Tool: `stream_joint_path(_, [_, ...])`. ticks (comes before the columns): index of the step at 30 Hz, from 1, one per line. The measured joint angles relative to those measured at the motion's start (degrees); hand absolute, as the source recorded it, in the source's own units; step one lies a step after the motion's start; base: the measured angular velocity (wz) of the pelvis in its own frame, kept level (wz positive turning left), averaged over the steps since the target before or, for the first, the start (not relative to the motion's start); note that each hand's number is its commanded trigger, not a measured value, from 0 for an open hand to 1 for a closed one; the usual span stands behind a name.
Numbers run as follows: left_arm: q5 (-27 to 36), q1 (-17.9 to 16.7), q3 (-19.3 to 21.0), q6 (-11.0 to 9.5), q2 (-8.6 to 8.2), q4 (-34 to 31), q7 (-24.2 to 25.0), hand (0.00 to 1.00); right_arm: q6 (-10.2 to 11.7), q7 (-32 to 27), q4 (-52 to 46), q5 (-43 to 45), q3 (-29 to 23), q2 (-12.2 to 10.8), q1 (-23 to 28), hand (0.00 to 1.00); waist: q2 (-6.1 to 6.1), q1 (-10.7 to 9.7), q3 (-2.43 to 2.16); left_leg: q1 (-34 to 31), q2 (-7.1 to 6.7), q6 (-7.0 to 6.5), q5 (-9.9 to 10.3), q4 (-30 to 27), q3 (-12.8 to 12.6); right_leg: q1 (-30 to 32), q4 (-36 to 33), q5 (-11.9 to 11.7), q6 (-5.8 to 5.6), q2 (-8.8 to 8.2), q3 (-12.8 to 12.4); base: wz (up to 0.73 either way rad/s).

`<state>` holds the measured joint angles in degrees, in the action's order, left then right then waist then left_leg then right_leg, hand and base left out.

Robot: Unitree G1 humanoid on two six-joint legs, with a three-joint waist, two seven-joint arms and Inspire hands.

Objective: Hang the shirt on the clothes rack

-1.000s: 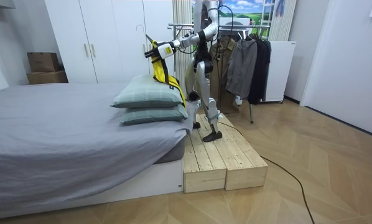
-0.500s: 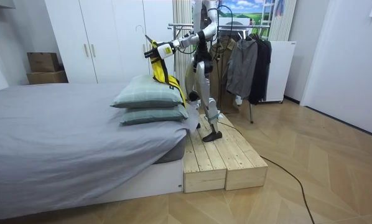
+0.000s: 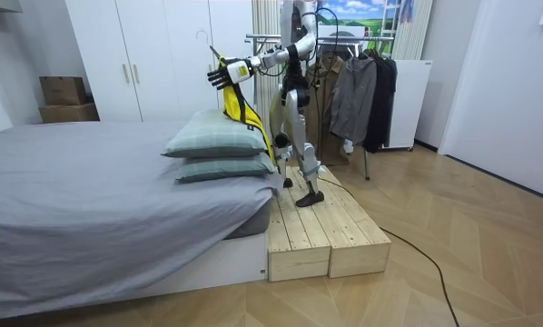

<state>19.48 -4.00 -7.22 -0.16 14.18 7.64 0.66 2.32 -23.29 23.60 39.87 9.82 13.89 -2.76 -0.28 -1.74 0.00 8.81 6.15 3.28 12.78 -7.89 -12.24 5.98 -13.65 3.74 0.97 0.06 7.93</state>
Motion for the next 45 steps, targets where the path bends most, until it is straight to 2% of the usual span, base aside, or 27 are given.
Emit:
stream_joint_path(7, [-0.7,0.0,0.6,-0.2,-0.08,-2.3,-0.1,0.0,2.0,-1.1,0.1,-0.1,-2.0,-0.2,2.2,1.0,-0.52,-0.3,0.15,-0.2,-0.04,0.0,0.0,0.0,0.0,0.0,0.0,0.1,-0.13,-0.07,-0.1,0.02])
stream_joint_path(13, [-0.7,0.0,2.1,-0.3,-0.18,-3.0,-0.3,0.0,2.1,-3.9,0.5,-0.1,-4.4,-0.2,2.5,1.0,-0.57,-0.7,0.14,-0.2,-0.01,0.0,0.0,0.0,0.0,0.0,0.0,0.1,-0.08,-0.02,-0.1,0.0])
stream_joint_path(21, [-1.0,0.0,2.6,-0.3,-0.2,-2.5,-0.1,0.0,2.1,-4.9,0.6,-0.1,-4.5,-0.2,4.6,1.0,-0.59,-0.8,0.16,0.0,-0.01,0.0,0.0,0.0,-0.1,0.0,-0.2,0.1,-0.01,0.01,-0.2,0.0])
stream_joint_path(27, [-1.0,0.0,2.7,-0.3,-0.26,-1.9,0.0,0.0,2.1,-4.9,0.6,-0.1,-4.7,-0.2,5.1,1.0,-0.87,-0.7,0.41,0.5,-0.07,0.0,0.0,0.1,-1.7,0.1,-0.3,0.1,-0.03,0.22,-1.4,-0.09])
stream_joint_path(33, [-1.0,0.0,2.7,-0.3,-1.7,0.9,0.0,0.0,2.1,-4.9,0.6,-0.3,-4.7,-0.2,6.2,1.0,-1.35,-1.2,0.72,0.7,-0.16,0.01,0.0,0.0,-1.9,0.2,-0.6,0.1,-0.07,0.17,-1.8,-0.02])
stream_joint_path(36, [-1.2,-0.1,2.6,-0.3,-1.8,2.0,0.0,0.0,2.0,-4.9,0.6,-0.3,-4.7,-0.2,6.8,1.0,-1.68,-1.2,0.72,0.1,-0.28,0.01,0.0,-0.3,-2.1,1.0,-1.2,0.3,-0.1,0.03,-2.2,-0.03])
stream_joint_path(39, [-1.6,-0.6,2.2,-0.3,-1.94,2.7,0.0,0.0,2.0,-4.9,0.5,-0.4,-4.7,-0.3,8.0,1.0,-1.8,-1.3,0.64,0.0,-0.26,0.02,0.0,-0.9,-4.4,1.1,-1.1,0.2,-0.08,0.04,-2.7,-0.09])
stream_joint_path(42, [-4.9,-1.1,1.9,-0.3,-2.08,3.7,0.4,0.0,2.0,-4.9,0.5,0.2,-4.7,-0.4,8.5,1.0,-1.9,-1.1,0.54,0.0,-0.12,0.11,0.2,-1.6,-7.4,1.4,-0.9,-0.3,0.06,0.28,-3.3,-0.23])
stream_joint_path(44, [-6.2,-1.8,2.3,-0.3,-2.08,3.7,0.7,0.0,2.1,-4.6,0.6,0.7,-4.7,-0.5,8.4,1.0,-2.0,-0.9,0.32,0.5,0.12,0.22,0.5,-1.9,-10.4,2.2,-1.3,-0.7,0.35,0.68,-4.0,-0.49])
stream_joint_path(45, [-6.8,-2.2,2.9,-0.3,-2.02,3.7,0.8,0.0,2.5,-4.2,0.6,0.5,-4.7,-0.6,8.3,1.0,-2.4,-0.8,0.2,0.5,0.14,0.19,0.6,-2.3,-13.3,3.2,-1.8,-1.1,0.47,1.08,-5.6,-0.77])
